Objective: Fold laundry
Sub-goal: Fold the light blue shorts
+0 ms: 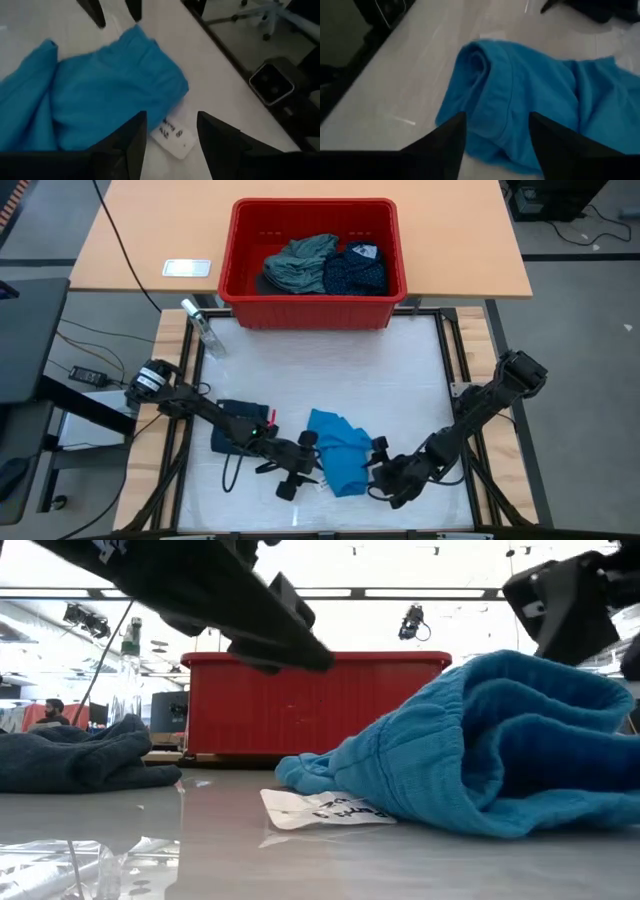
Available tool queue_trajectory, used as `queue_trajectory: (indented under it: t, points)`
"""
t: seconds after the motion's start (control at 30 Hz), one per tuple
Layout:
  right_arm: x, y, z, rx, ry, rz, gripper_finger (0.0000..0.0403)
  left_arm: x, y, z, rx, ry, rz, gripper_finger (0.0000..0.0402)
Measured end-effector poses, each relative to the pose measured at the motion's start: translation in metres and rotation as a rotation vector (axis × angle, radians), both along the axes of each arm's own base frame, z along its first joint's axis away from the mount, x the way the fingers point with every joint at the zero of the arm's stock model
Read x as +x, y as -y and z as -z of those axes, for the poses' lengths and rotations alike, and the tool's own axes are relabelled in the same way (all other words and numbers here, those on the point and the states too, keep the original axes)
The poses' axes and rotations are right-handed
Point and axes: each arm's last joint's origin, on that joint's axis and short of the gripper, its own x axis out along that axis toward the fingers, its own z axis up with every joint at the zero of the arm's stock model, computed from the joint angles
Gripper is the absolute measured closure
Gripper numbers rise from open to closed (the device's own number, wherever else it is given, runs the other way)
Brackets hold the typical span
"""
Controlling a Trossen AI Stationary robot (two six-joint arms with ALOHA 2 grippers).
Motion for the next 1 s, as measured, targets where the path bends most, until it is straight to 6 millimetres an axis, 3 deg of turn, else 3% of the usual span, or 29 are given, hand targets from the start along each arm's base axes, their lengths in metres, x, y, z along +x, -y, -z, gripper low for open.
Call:
queue_trajectory:
  t: [0.27, 0.57, 0.73, 1.0]
  points:
    - [-0.011, -0.001, 0.004, -0.131, -0.144, -0.143, 0.0111, 0.0, 0.0, 0.0, 0.0, 0.003, 0.001, 0.0225]
    - [-0.004, 0.005, 0.005, -0.257, -0.066, -0.18, 0.0092, 0.006, 0.013, 0.023, 0.11, 0.069, 0.1, 0.0222]
    - [0.004, -0.004, 0.02, -0.239, -0.045, -0.22, 0.0092, 0.009, 0.028, 0.036, 0.265, 0.112, 0.195, 0.0182]
    - [0.016, -0.018, 0.046, -0.337, -0.047, -0.212, 0.0099, 0.032, 0.036, 0.045, 0.499, 0.184, 0.146, 0.0112]
